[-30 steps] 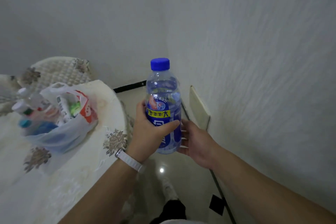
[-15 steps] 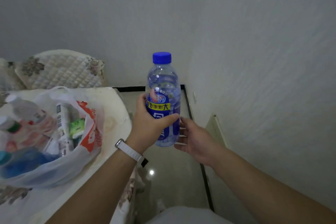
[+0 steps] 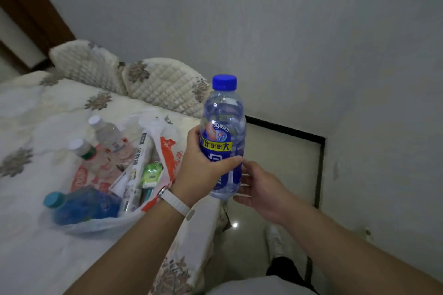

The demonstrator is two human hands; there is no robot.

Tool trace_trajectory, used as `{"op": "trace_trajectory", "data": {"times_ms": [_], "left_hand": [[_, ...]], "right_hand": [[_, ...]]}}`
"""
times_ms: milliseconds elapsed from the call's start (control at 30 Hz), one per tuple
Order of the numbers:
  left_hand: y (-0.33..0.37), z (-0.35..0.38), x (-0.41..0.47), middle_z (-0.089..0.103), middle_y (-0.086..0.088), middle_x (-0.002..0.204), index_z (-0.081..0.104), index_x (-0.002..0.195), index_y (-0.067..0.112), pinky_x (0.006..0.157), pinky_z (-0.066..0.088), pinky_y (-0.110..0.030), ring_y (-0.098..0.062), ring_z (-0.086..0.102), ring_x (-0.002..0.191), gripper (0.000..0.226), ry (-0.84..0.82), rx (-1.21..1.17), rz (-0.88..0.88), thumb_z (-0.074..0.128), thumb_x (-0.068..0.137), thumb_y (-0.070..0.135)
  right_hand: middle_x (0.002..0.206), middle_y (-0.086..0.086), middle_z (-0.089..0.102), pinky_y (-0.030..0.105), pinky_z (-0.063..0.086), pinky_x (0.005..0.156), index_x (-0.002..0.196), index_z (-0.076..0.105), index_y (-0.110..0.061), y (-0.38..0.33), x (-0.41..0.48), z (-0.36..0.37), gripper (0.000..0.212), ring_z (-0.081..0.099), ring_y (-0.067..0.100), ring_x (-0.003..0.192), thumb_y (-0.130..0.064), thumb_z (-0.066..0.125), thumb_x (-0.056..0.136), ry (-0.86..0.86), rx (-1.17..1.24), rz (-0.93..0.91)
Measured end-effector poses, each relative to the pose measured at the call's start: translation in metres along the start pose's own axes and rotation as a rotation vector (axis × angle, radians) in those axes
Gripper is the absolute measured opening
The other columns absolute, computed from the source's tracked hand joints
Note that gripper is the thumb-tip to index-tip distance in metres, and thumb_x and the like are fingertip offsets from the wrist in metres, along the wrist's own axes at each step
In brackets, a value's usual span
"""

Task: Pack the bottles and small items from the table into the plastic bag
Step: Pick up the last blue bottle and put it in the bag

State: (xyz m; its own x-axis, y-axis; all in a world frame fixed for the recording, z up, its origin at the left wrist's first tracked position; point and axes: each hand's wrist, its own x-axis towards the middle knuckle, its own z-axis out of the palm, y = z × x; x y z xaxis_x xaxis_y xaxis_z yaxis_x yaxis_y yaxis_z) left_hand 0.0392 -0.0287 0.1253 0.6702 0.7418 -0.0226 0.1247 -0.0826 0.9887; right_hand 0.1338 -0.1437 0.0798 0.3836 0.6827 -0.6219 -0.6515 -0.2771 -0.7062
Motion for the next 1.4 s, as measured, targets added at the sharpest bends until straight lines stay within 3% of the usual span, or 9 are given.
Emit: {"op": "trace_trajectory", "data": {"times_ms": [100,233,467,767,967,1100,1167,1267,1400], "left_hand": [[0.002,0.007,0.027,0.065,0.002,0.110,0.046,0.119,0.018,0.073,0.056,-0.021,-0.006,0.069,0.093,0.073,0.117,0.027,-0.052,0.089,0.061,0.005],[0.012,0.015,0.055,0.065,0.002,0.112,0.049,0.113,0.030,0.076,0.059,-0.029,-0.010,0.069,0.095,0.075,0.318,0.071,-0.089,0.093,0.053,0.019],[0.019,0.000,0.054,0.066,0.009,0.107,0.047,0.112,0.034,0.068,0.056,-0.019,-0.002,0.068,0.089,0.071,0.632,0.098,-0.165,0.088,0.062,0.005],[-0.018,-0.070,0.032,0.066,0.009,0.109,0.048,0.111,0.036,0.075,0.056,-0.027,-0.006,0.067,0.093,0.070,0.970,0.032,-0.253,0.090,0.060,0.010],[-0.042,-0.116,0.039,0.061,0.012,0.112,0.043,0.128,0.025,0.065,0.052,-0.010,-0.003,0.064,0.096,0.083,0.987,-0.026,-0.252,0.089,0.061,0.007],[-0.050,-0.134,0.039,0.060,0.019,0.110,0.041,0.129,0.029,0.064,0.050,-0.008,0.000,0.064,0.095,0.089,0.918,0.021,-0.277,0.091,0.058,0.008],[-0.055,-0.139,0.040,0.065,0.022,0.102,0.043,0.123,0.035,0.065,0.050,-0.008,0.006,0.064,0.091,0.086,0.865,0.088,-0.278,0.091,0.058,0.006],[-0.064,-0.145,0.043,0.064,0.033,0.101,0.044,0.122,0.041,0.066,0.051,-0.011,0.006,0.065,0.090,0.084,0.792,0.191,-0.310,0.092,0.059,0.015],[-0.079,-0.147,0.050,0.065,0.020,0.104,0.044,0.121,0.042,0.070,0.055,-0.022,0.000,0.065,0.089,0.080,0.765,0.395,-0.446,0.088,0.055,0.035]], "right_hand": [[0.090,0.006,0.072,0.037,0.046,0.078,0.099,0.068,-0.014,-0.029,0.035,-0.004,0.037,0.063,0.021,0.080,-0.046,0.050,0.095,-0.099,-0.056,0.072],[0.090,0.006,0.073,0.038,0.046,0.079,0.101,0.069,-0.013,-0.066,0.074,-0.009,0.037,0.064,0.020,0.079,-0.045,0.051,0.095,-0.257,-0.147,0.146],[0.084,0.000,0.073,0.035,0.048,0.079,0.101,0.066,-0.015,-0.094,0.119,0.024,0.035,0.066,0.016,0.077,-0.044,0.046,0.099,-0.512,-0.356,0.274],[0.101,0.007,0.070,0.033,0.050,0.076,0.110,0.065,-0.012,-0.079,0.156,0.105,0.038,0.065,0.021,0.088,-0.043,0.047,0.098,-0.598,-0.677,0.305],[0.103,0.004,0.070,0.042,0.053,0.091,0.103,0.065,-0.021,-0.085,0.189,0.145,0.030,0.066,0.020,0.092,-0.045,0.050,0.094,-0.590,-1.063,-0.038],[0.120,-0.003,0.059,0.023,0.045,0.077,0.125,0.057,-0.019,-0.098,0.213,0.168,0.036,0.059,0.010,0.093,-0.038,0.054,0.095,-0.483,-1.284,-0.407],[0.127,0.001,0.056,0.024,0.046,0.082,0.130,0.054,-0.015,-0.100,0.231,0.176,0.043,0.058,0.013,0.101,-0.035,0.057,0.093,-0.432,-1.319,-0.502],[0.132,0.007,0.054,0.032,0.043,0.093,0.133,0.051,-0.011,-0.100,0.257,0.184,0.051,0.054,0.021,0.115,-0.035,0.060,0.089,-0.366,-1.371,-0.536],[0.139,0.010,0.048,0.032,0.043,0.093,0.141,0.041,-0.010,-0.091,0.284,0.195,0.068,0.052,0.024,0.119,-0.045,0.064,0.087,-0.347,-1.403,-0.404]]}}
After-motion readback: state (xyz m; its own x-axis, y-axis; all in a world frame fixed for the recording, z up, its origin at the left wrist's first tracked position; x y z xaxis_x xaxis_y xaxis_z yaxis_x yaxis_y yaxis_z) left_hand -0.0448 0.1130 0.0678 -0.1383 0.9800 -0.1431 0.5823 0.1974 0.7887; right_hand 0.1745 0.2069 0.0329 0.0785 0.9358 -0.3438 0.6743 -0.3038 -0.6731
